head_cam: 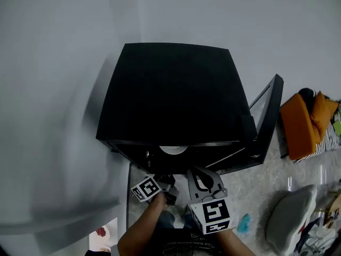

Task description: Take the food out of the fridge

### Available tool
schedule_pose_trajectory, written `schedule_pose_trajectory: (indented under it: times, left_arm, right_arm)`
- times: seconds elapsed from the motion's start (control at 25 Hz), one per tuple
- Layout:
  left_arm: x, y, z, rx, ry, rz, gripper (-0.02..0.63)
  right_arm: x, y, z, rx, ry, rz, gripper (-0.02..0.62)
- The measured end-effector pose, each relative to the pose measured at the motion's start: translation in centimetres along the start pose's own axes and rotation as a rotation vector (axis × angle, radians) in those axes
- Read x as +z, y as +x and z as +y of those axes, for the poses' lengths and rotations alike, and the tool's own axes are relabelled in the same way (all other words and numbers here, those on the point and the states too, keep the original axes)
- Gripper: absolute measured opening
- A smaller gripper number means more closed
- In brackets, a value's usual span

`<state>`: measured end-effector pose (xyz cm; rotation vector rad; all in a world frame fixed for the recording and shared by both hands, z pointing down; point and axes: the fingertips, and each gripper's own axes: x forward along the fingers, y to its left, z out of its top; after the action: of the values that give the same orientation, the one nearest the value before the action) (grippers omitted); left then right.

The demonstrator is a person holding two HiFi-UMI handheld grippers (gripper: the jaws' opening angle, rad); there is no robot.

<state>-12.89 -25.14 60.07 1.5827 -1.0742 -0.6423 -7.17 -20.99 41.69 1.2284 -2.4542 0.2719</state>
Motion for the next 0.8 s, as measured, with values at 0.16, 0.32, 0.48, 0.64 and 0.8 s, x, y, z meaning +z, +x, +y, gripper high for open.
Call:
schedule_pose_trajectory:
  times: [0.16,0.32,0.48,0.64,0.8]
  left_arm:
    - [0.2,0.9,1.8,0.015,-0.011,0.025,0.015]
    - [-0.1,2.1,3.0,0.006,-0.041,0.047,0.072]
    - [-0.6,2.8,4.8,0.03,-0.083,0.064,0.094]
    - [-0.5,3.4,5.8,0.036,-0.136,0.051,0.154]
    - [0.1,4.3,6.3,0.044,-0.18,0.043,0.16]
  right_arm:
    - [0.3,0.2,0.2,-0.031,0.008,0.002,0.021]
    - [0.0,0.4,-0.2,-0.067,-0.004,0.014,0.021]
    - [-0.1,0.7,-0.8,-0.093,-0.016,0.013,0.021]
    - [-0.1,0.9,-1.3,-0.111,-0.006,0.03,0.021]
    - [-0.1,1.3,-1.3,-0.121,-0.01,0.043,0.021]
